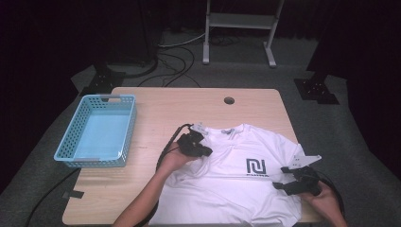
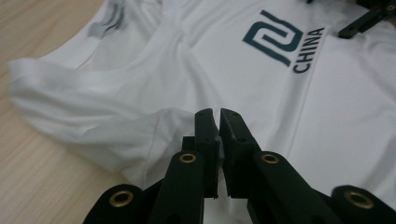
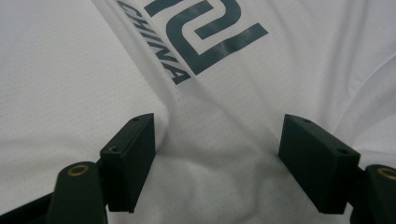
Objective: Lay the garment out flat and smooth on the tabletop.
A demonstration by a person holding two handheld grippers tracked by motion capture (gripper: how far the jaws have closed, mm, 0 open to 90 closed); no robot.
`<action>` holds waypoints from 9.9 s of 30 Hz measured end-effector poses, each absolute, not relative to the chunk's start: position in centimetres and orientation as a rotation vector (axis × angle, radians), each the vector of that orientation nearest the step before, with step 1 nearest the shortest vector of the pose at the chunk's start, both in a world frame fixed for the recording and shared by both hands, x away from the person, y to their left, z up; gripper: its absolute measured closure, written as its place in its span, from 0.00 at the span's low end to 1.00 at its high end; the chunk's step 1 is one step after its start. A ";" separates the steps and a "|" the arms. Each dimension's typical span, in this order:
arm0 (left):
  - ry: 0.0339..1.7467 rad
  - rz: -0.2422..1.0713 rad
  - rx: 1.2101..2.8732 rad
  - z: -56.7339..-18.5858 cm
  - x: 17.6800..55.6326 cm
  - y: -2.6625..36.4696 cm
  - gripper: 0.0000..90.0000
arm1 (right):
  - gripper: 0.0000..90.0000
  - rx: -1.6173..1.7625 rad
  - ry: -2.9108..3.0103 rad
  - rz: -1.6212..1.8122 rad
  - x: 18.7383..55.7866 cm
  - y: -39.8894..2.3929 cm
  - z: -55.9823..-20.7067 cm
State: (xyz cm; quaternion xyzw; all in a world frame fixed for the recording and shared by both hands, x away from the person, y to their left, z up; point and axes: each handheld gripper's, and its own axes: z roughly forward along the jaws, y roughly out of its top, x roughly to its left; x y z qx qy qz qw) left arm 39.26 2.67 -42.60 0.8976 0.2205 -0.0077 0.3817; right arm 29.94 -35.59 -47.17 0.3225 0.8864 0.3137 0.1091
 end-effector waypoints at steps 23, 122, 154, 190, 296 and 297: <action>0.444 -0.004 2.372 -44.0 38.0 5.2 0.72 | 0.30 0.949 2.602 0.919 29.7 -35.5 -47.2; 0.866 0.589 2.710 -41.5 38.0 18.3 1.00 | 0.30 0.936 2.637 0.878 30.6 -34.7 -46.9; 0.640 0.123 2.446 -44.4 36.2 13.0 0.56 | 0.29 1.028 2.577 0.881 33.0 -34.5 -46.4; 0.847 0.178 2.524 -45.7 36.1 14.0 0.15 | 0.22 0.979 2.695 0.745 37.1 -34.9 -46.3; 0.970 0.330 2.358 -46.9 44.1 8.0 0.05 | 0.04 1.480 2.386 0.644 46.0 -33.8 -46.7; 0.972 0.332 2.350 -46.9 44.1 8.0 0.04 | 0.04 1.476 2.389 0.645 46.1 -33.8 -46.7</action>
